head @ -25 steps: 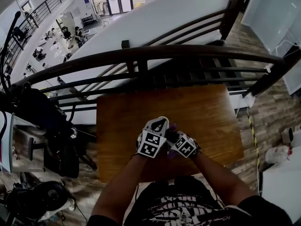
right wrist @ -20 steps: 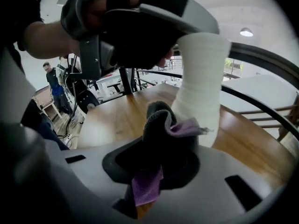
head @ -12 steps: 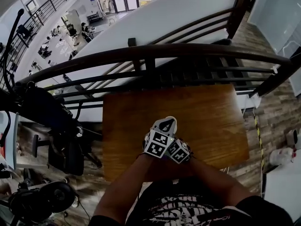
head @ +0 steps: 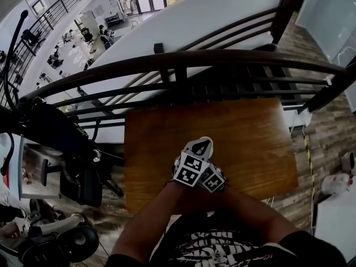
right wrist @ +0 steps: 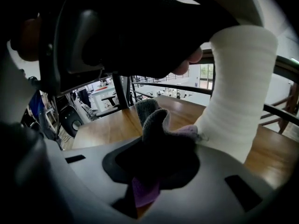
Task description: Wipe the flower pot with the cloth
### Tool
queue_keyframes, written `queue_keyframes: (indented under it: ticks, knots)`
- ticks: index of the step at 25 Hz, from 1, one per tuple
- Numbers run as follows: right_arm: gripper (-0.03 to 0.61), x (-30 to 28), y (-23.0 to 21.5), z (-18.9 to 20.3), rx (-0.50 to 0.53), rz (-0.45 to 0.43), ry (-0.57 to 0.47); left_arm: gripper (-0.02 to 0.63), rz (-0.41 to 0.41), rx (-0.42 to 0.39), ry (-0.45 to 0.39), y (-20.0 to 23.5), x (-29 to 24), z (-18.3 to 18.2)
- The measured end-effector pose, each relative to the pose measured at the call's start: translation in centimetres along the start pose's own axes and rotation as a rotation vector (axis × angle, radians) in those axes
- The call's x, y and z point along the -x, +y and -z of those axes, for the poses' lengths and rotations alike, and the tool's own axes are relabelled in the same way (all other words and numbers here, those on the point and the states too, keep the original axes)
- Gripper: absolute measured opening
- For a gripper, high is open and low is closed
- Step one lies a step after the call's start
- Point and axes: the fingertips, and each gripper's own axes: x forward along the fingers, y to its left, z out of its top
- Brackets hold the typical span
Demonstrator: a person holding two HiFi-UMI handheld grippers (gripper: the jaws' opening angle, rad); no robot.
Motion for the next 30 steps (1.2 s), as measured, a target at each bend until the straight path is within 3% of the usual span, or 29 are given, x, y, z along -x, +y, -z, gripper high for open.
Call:
queue_keyframes:
  ticks: [7, 17, 30]
  knots:
    - [0.077, 3.6, -2.2, 3.6, 0.028, 0.039, 0.045, -0.002, 0.024, -0.011, -0.007, -0.2, 0.1, -0.2]
    - [0.077, 6.6, -5.6, 5.0, 0.227, 0.048, 0.148, -0.002, 0.033, 0.000, -0.008, -0.2, 0.4, -0.7]
    - [0.077, 7.8, -10.6, 6.0, 0.203, 0.073, 0.173, -0.002, 0.008, 0.023, -0.011, -0.2, -0.1, -0.5]
